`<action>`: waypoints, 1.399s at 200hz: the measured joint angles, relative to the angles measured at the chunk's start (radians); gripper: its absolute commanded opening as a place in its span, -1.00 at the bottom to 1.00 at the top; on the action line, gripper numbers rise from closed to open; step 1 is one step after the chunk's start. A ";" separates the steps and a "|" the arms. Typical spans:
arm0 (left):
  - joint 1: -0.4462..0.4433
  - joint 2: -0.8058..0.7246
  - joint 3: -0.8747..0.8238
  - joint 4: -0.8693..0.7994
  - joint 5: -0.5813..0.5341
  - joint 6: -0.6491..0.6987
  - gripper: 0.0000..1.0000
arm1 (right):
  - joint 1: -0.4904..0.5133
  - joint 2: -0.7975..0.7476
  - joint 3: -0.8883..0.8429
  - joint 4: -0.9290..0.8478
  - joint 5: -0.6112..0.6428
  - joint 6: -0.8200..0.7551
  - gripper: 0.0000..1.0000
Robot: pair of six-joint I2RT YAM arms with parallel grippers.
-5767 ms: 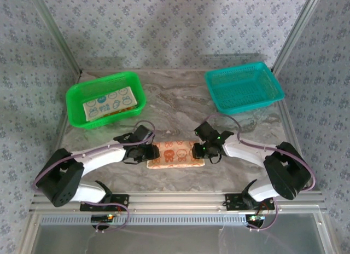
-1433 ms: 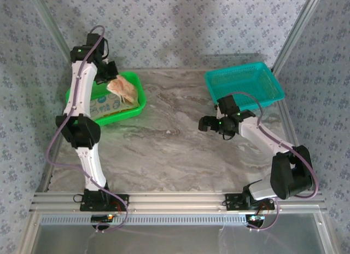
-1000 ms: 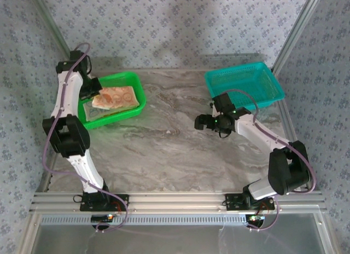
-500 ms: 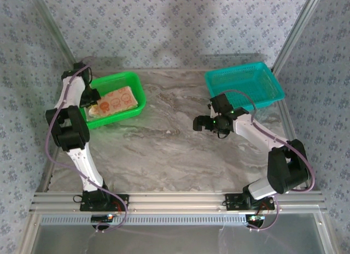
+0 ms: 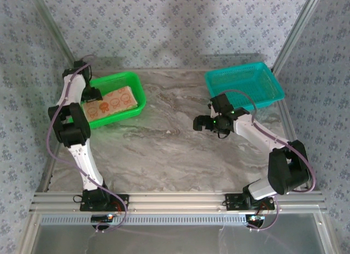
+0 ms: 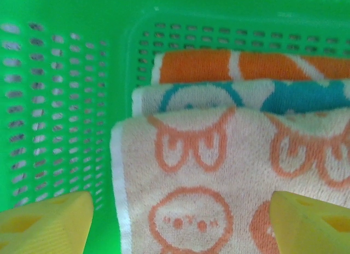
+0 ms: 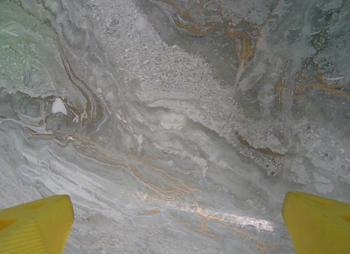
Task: Fold and stack the towels
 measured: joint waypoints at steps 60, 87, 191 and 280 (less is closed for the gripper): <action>-0.002 -0.091 -0.085 0.004 0.053 -0.044 -0.01 | 0.000 -0.026 -0.035 0.018 -0.001 0.005 1.00; -0.002 -0.171 -0.187 0.015 0.132 -0.085 -0.35 | 0.000 -0.026 -0.058 0.035 -0.005 0.008 1.00; 0.003 -0.083 -0.289 0.079 0.143 -0.095 -0.29 | -0.014 -0.055 -0.060 0.045 -0.011 0.007 1.00; -0.073 -0.487 -0.570 0.255 0.177 -0.143 1.00 | -0.101 -0.200 -0.094 0.057 0.122 -0.021 1.00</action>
